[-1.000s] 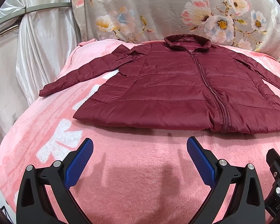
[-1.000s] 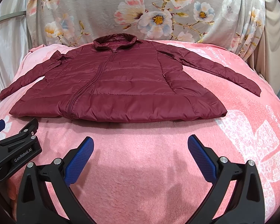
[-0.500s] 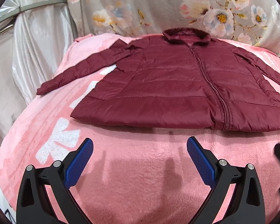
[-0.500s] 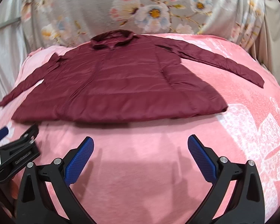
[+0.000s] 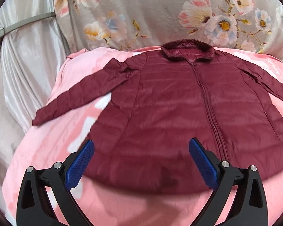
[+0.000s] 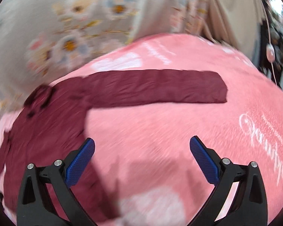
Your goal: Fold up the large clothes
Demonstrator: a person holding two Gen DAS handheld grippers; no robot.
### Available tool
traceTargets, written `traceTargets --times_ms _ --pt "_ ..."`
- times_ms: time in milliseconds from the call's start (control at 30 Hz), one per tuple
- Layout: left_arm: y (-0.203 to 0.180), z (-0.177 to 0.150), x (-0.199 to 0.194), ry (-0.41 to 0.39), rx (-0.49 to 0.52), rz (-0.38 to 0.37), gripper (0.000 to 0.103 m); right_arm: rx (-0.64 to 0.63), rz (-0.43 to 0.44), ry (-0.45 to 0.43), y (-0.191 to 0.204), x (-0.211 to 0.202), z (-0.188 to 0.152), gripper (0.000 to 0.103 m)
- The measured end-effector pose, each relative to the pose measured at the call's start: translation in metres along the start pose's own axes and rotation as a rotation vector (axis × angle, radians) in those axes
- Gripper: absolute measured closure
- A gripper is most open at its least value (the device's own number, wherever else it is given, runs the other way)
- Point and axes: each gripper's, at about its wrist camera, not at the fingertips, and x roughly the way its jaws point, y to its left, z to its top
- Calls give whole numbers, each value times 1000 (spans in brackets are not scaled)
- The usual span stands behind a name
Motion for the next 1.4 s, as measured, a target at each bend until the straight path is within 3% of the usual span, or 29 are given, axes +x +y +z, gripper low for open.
traceTargets --times_ms 267,467,567,667,767,833,1000,1167,1400 --pt "8 34 38 16 -41 17 5 339 -66 50 -94 66 38 5" --pt "15 44 72 67 -46 53 5 390 -73 20 -111 92 56 5" --pt "24 46 85 93 -66 50 5 380 -78 19 -110 105 69 37" --pt "30 45 90 94 -69 69 5 353 -65 7 -95 113 85 85" --pt "39 48 95 82 -58 111 5 261 -60 -69 -51 97 107 96" --pt "46 51 96 80 -62 129 5 153 -2 -140 -1 75 121 96" --pt "64 56 100 81 -96 148 5 -152 276 -209 150 20 117 97" --pt "80 60 99 74 -125 143 5 -387 512 -138 281 -4 61 97" --pt "98 69 101 62 -144 124 5 -632 664 37 388 4 -45 94"
